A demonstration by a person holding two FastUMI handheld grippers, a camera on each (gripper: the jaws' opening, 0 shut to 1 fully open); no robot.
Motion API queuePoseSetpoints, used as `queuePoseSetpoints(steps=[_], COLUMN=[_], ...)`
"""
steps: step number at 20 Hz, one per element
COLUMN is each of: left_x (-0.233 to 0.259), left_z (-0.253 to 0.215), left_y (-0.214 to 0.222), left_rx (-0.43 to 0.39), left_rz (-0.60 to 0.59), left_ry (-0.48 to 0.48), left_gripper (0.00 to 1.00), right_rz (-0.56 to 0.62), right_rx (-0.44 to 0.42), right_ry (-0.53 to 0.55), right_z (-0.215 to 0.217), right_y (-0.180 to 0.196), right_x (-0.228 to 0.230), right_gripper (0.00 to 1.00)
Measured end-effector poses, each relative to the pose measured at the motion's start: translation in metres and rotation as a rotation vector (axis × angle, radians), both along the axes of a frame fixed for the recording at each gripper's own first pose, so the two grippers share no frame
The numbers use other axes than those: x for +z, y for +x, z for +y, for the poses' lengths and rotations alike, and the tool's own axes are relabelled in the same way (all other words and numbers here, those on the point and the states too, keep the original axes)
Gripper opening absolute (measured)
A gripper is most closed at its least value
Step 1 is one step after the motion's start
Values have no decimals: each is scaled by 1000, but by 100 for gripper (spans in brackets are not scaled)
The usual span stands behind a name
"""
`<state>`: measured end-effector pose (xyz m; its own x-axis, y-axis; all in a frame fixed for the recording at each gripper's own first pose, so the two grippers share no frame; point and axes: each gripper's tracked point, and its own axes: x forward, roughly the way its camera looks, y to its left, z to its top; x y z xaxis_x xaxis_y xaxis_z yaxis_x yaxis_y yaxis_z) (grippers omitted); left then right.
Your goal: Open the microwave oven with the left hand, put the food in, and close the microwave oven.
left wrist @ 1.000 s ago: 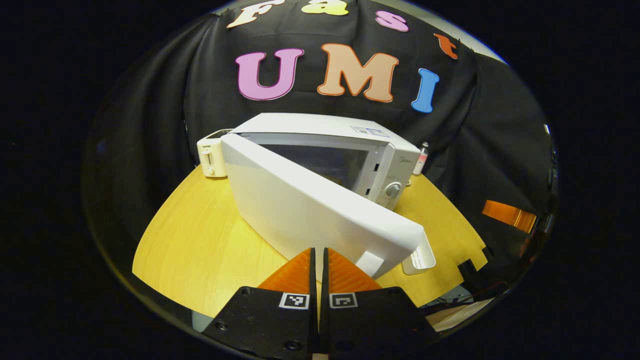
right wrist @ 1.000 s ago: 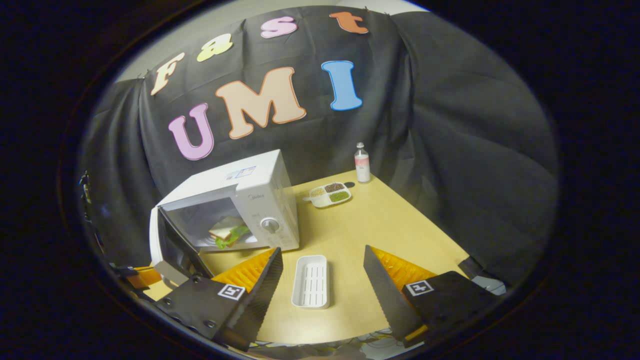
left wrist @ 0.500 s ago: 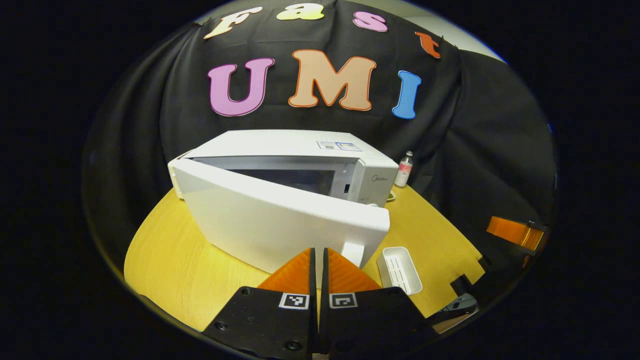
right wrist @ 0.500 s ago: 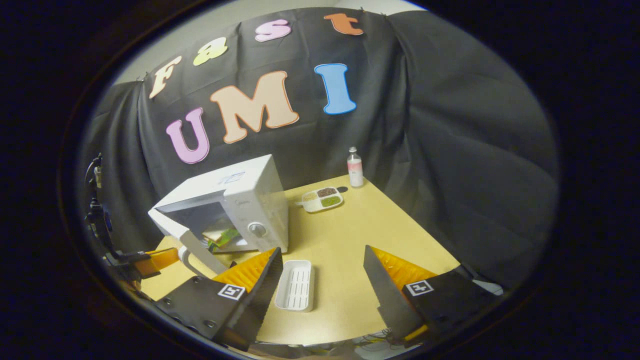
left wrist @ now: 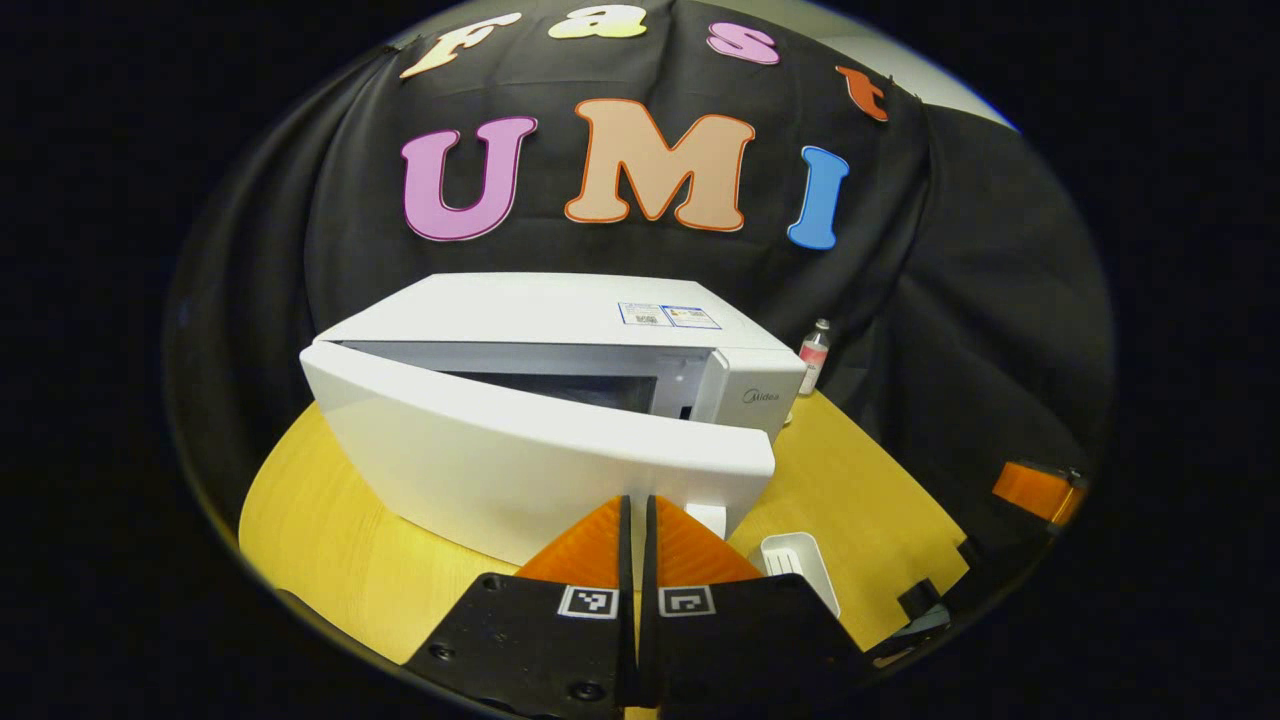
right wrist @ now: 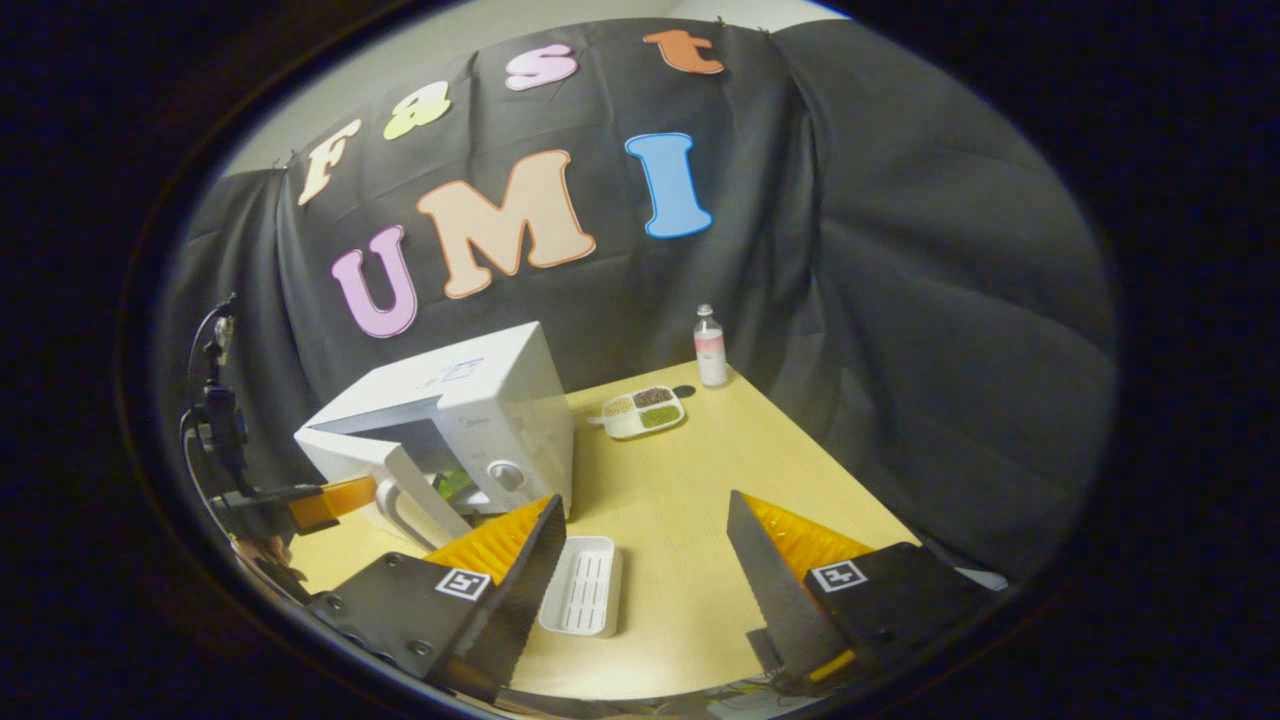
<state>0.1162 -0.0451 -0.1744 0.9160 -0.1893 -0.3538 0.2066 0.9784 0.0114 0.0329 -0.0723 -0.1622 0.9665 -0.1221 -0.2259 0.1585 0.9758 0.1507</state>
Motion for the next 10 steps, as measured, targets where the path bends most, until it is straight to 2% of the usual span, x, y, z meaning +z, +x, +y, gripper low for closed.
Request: queuePoseSetpoints(steps=[4,10], left_x=[6,12], left_z=[-9,-17], left_y=[24,54], left_rx=[11,31], left_rz=[-5,-29], left_ry=[-46,11], left_gripper=[1,0], right_rz=[-10,-29], right_rx=[13,21], right_ry=[-14,-13], right_z=[-1,-3], right_y=[6,12], right_x=[5,11], right_gripper=[100,99])
